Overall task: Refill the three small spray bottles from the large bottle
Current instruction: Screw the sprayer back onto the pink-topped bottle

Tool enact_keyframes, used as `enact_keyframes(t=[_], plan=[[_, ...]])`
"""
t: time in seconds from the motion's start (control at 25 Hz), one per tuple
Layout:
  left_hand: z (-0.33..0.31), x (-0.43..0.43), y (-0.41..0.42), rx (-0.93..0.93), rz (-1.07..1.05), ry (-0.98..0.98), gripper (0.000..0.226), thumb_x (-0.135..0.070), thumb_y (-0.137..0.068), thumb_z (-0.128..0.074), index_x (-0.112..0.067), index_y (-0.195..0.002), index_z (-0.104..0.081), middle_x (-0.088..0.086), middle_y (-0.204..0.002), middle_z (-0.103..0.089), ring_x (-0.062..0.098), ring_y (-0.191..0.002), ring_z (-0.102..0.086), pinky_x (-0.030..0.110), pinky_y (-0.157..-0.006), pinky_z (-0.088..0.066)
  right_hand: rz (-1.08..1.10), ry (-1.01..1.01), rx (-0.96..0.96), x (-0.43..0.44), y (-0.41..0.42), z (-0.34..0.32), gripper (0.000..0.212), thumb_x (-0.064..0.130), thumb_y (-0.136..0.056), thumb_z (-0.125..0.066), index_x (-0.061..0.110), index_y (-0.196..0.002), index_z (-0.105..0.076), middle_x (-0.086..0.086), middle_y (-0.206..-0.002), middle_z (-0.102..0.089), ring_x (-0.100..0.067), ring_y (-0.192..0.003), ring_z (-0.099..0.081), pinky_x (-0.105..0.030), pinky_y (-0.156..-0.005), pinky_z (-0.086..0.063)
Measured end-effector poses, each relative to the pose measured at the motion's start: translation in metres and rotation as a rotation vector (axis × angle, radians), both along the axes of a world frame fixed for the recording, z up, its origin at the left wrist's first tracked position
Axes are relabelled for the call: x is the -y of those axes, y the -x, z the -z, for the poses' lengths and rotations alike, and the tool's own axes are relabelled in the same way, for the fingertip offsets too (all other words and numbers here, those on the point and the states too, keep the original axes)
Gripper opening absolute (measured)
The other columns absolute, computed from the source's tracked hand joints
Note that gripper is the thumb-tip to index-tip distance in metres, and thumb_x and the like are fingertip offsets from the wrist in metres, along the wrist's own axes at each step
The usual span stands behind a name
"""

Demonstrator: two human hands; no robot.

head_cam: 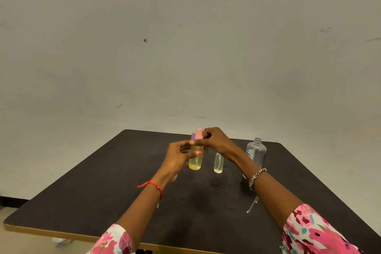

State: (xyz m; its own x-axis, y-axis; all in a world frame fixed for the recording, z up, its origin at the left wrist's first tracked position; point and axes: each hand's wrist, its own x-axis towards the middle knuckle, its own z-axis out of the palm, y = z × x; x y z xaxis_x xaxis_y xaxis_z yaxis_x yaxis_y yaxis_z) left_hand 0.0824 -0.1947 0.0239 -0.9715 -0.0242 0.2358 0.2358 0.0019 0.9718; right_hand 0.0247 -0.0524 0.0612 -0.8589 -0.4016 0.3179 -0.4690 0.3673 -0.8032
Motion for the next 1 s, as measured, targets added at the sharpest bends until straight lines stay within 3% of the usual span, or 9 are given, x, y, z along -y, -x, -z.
enact_keyframes(t=[0.08,0.16,0.28,0.44,0.64,0.76,0.88,1.0], plan=[[-0.002,0.004,0.0,0.009,0.015,0.01,0.036,-0.007,-0.077,-0.069,-0.008,-0.112,-0.06,0.01,-0.112,-0.064,0.024,-0.101,-0.063,0.045,-0.082,-0.055,-0.138,0.021,0.052,-0.004,-0.001,-0.007,0.014,0.026,-0.079,-0.069,0.019,-0.091,-0.067,-0.003,-0.092,-0.067,-0.011,-0.069,-0.058,-0.02,-0.059,-0.047],[-0.004,0.007,0.001,0.013,0.024,0.02,0.04,-0.007,-0.077,-0.069,-0.007,-0.115,-0.059,0.009,-0.114,-0.063,0.023,-0.101,-0.062,0.042,-0.081,-0.055,-0.172,0.041,0.043,-0.006,-0.003,-0.011,0.012,0.017,-0.081,-0.067,0.016,-0.092,-0.07,-0.008,-0.097,-0.068,-0.014,-0.072,-0.057,-0.019,-0.058,-0.046],[-0.004,0.007,0.001,0.011,0.005,0.008,0.042,-0.006,-0.076,-0.07,-0.006,-0.116,-0.059,0.01,-0.114,-0.063,0.024,-0.102,-0.063,0.043,-0.082,-0.055,-0.076,0.034,-0.053,-0.002,-0.004,-0.01,0.018,0.019,-0.074,-0.074,0.004,-0.083,-0.072,-0.017,-0.082,-0.066,-0.011,-0.059,-0.052,-0.02,-0.054,-0.042],[0.001,0.005,0.002,-0.005,-0.028,-0.019,0.036,-0.005,-0.076,-0.07,-0.007,-0.111,-0.062,0.012,-0.111,-0.065,0.022,-0.096,-0.064,0.04,-0.076,-0.056,0.058,0.067,-0.049,0.008,-0.012,-0.004,0.019,0.023,-0.069,-0.079,0.007,-0.071,-0.069,0.002,-0.057,-0.057,0.001,-0.041,-0.049,-0.015,-0.047,-0.038],[0.008,0.003,0.007,-0.058,-0.1,-0.018,0.026,-0.006,-0.076,-0.07,-0.015,-0.101,-0.066,0.006,-0.099,-0.068,0.023,-0.098,-0.065,0.044,-0.086,-0.054,0.23,0.167,-0.078,0.027,-0.015,0.007,0.03,0.025,-0.066,-0.08,0.014,-0.056,-0.055,0.001,-0.054,-0.053,-0.007,-0.049,-0.049,-0.021,-0.049,-0.036],[0.013,0.003,0.009,-0.07,-0.146,-0.001,0.033,-0.007,-0.074,-0.071,-0.01,-0.107,-0.065,0.004,-0.096,-0.068,0.022,-0.099,-0.064,0.038,-0.086,-0.053,0.293,0.186,-0.103,0.036,-0.011,0.014,0.036,0.025,-0.068,-0.079,0.014,-0.051,-0.05,-0.001,-0.052,-0.049,-0.011,-0.05,-0.046,-0.022,-0.049,-0.036],[0.023,0.01,0.012,-0.081,-0.181,-0.033,0.033,-0.006,-0.073,-0.073,-0.01,-0.104,-0.065,0.004,-0.094,-0.068,0.022,-0.098,-0.065,0.031,-0.08,-0.054,0.227,0.077,-0.061,0.042,-0.005,0.022,0.028,0.03,-0.07,-0.077,0.012,-0.067,-0.057,-0.001,-0.065,-0.055,-0.011,-0.061,-0.053,-0.023,-0.057,-0.044],[0.032,0.021,0.018,-0.067,-0.237,-0.057,0.04,-0.003,-0.071,-0.074,-0.009,-0.108,-0.061,0.015,-0.108,-0.067,0.023,-0.101,-0.063,0.036,-0.087,-0.053,0.115,0.006,0.04,0.048,0.003,0.036,0.042,0.03,-0.07,-0.078,0.006,-0.099,-0.06,-0.006,-0.092,-0.064,-0.018,-0.08,-0.062,-0.023,-0.067,-0.052]])
